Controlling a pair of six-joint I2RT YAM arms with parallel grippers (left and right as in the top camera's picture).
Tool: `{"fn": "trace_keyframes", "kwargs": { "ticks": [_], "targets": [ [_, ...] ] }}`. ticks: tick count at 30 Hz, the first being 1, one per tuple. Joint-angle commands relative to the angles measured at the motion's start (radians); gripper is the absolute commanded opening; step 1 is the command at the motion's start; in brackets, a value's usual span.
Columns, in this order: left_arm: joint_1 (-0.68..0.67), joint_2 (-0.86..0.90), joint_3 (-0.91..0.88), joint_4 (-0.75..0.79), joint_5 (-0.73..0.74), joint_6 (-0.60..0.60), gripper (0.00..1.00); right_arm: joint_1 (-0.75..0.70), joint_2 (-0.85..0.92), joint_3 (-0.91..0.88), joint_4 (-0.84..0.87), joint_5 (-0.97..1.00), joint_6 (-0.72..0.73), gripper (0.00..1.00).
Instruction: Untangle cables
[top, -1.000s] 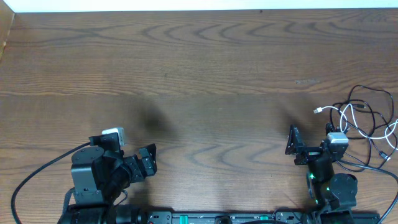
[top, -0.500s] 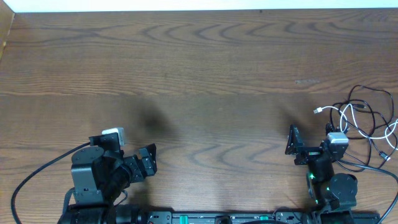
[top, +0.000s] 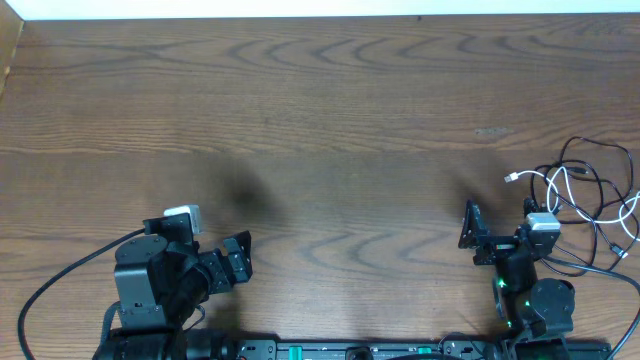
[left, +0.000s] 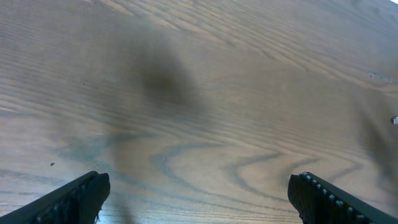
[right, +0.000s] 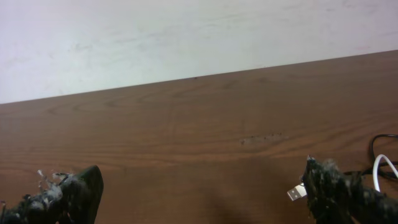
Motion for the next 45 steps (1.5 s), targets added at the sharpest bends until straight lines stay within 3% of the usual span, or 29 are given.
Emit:
{"fn": "trace_keyframes", "kwargs": {
  "ticks": [1, 45],
  "targets": [
    [0.004, 0.002, -0.004, 0.001, -0.014, -0.013, 0.96, -0.009, 0.000, -0.001, -0.005, -0.010, -0.001, 0.99],
    [0.004, 0.002, -0.004, 0.001, -0.013, -0.013, 0.96, -0.009, 0.000, -0.001, -0.005, -0.010, -0.001, 0.99]
  ]
}}
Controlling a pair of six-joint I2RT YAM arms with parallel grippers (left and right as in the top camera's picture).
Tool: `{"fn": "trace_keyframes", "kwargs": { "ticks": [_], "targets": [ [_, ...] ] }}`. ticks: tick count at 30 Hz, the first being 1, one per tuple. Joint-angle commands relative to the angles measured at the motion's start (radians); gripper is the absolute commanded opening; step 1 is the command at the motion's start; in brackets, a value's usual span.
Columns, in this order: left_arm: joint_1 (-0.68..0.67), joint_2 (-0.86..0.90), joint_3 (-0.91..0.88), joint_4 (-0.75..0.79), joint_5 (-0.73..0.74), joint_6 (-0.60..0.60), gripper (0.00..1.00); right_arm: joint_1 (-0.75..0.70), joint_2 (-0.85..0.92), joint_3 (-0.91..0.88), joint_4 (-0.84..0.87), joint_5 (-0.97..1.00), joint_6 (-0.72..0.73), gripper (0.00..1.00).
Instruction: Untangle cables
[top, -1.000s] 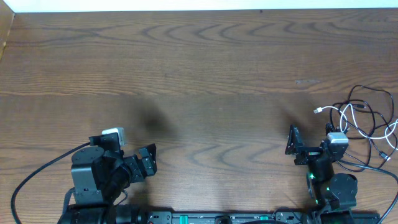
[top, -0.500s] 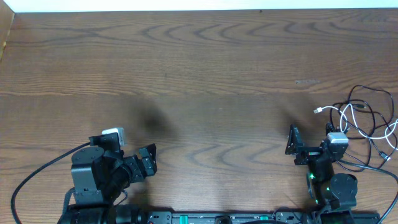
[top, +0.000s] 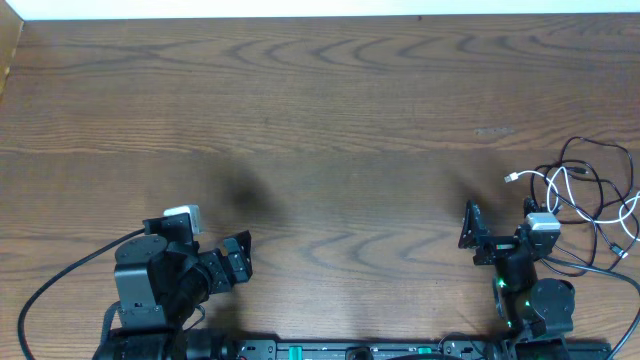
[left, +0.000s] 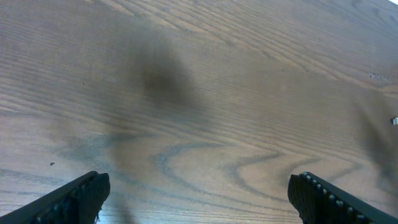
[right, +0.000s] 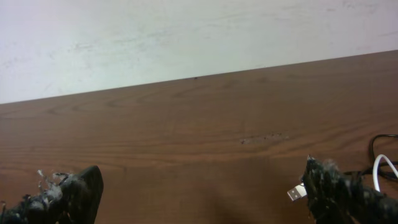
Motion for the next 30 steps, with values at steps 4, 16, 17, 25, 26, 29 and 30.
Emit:
{"fn": "trace_keyframes", "kwargs": {
  "ticks": [4, 16, 17, 25, 26, 29, 30],
  "targets": [
    [0.004, 0.002, -0.004, 0.001, -0.013, -0.010, 0.96, -0.009, 0.000, -0.001, -0.005, -0.010, -0.001, 0.99],
    [-0.011, -0.062, -0.014, -0.012, -0.077, -0.002, 0.96, -0.009, 0.000, -0.001, -0.005, -0.010, -0.001, 0.99],
    [-0.016, -0.076, -0.022, -0.005, -0.097, -0.001, 0.96, -0.009, 0.000, -0.001, -0.005, -0.010, -0.001, 0.99],
    [-0.051, -0.257, -0.197, 0.115, -0.163, -0.002, 0.96, -0.009, 0.000, -0.001, -0.005, -0.010, -0.001, 0.99],
    [-0.051, -0.282, -0.230, 0.146, -0.162, -0.002, 0.96, -0.009, 0.000, -0.001, -0.005, -0.010, -0.001, 0.99],
    [-0.051, -0.352, -0.333, 0.245, -0.159, -0.006, 0.96, -0.009, 0.000, -0.001, -0.005, -0.010, -0.001, 0.99],
    [-0.051, -0.370, -0.363, 0.279, -0.159, -0.006, 0.96, -0.009, 0.000, -0.001, -0.005, -0.010, -0.001, 0.99]
  ]
}}
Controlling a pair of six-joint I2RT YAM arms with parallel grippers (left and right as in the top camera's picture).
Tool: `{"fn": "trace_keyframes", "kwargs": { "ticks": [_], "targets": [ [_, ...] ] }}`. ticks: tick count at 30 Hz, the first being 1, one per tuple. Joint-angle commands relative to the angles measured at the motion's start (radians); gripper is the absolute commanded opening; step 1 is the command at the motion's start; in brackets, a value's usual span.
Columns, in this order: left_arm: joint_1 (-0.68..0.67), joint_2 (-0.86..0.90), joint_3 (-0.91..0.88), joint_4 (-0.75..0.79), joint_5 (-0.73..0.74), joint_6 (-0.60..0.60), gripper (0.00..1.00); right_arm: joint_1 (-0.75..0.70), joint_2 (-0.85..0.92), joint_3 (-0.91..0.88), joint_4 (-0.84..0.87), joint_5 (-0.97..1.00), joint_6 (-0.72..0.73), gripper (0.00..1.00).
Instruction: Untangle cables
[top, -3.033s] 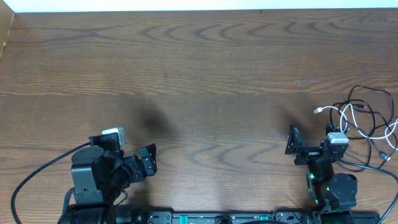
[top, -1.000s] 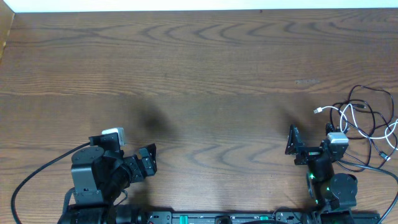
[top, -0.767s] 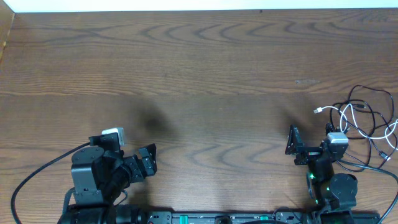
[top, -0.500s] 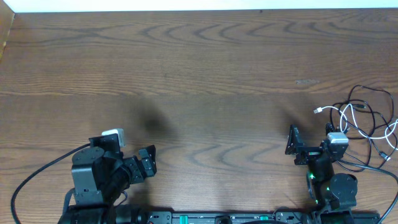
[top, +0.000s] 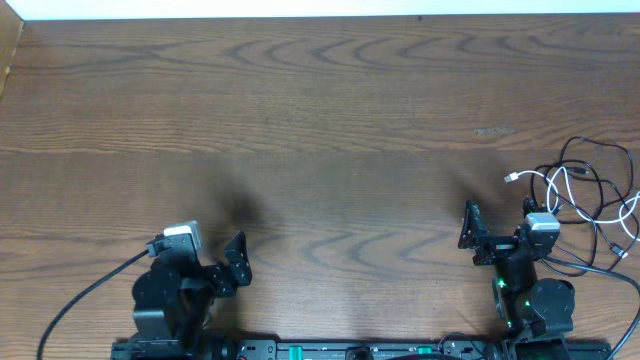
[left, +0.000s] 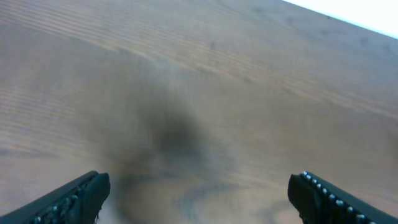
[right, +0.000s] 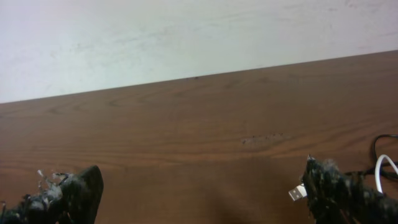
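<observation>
A tangle of black and white cables (top: 590, 195) lies at the table's right edge, with a white USB plug (top: 513, 177) sticking out to the left. My right gripper (top: 500, 218) stands open just left of and below the tangle. In the right wrist view the same USB plug (right: 297, 191) shows beside the right fingertip (right: 336, 190), and a white cable loop (right: 385, 168) shows at the far right. My left gripper (top: 207, 256) is open at the lower left, far from the cables, and the left wrist view shows only blurred bare wood.
The wooden table (top: 320, 110) ends at a pale wall along the far side. The arm bases and a black rail (top: 350, 350) run along the near edge. A black lead (top: 60, 310) trails from the left arm.
My left arm has shifted: its wrist camera now sits lower in the overhead view, and the wrist view is blurred and looks farther across the table. The right arm and the cables have not moved.
At both earlier moments the two grippers stood open at the near edge, with the tangle lying untouched at the right. By now only the left arm has changed its pose; the cables lie as before.
</observation>
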Motion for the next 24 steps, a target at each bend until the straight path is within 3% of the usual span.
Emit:
{"fn": "trace_keyframes", "kwargs": {
  "ticks": [1, 10, 20, 24],
  "targets": [
    [-0.004, -0.072, -0.104, 0.093, -0.020, -0.006, 0.96, -0.009, 0.000, -0.001, -0.005, -0.006, -0.001, 0.99],
    [-0.004, -0.169, -0.311, 0.480, -0.024, 0.021, 0.96, -0.009, 0.000, -0.001, -0.005, -0.006, -0.001, 0.99],
    [-0.004, -0.169, -0.405, 0.808, -0.026, 0.314, 0.96, -0.009, 0.000, -0.001, -0.005, -0.006, -0.001, 0.99],
    [-0.005, -0.169, -0.442, 0.861, -0.051, 0.340, 0.96, -0.009, 0.000, -0.001, -0.005, -0.006, -0.001, 0.99]
  ]
}}
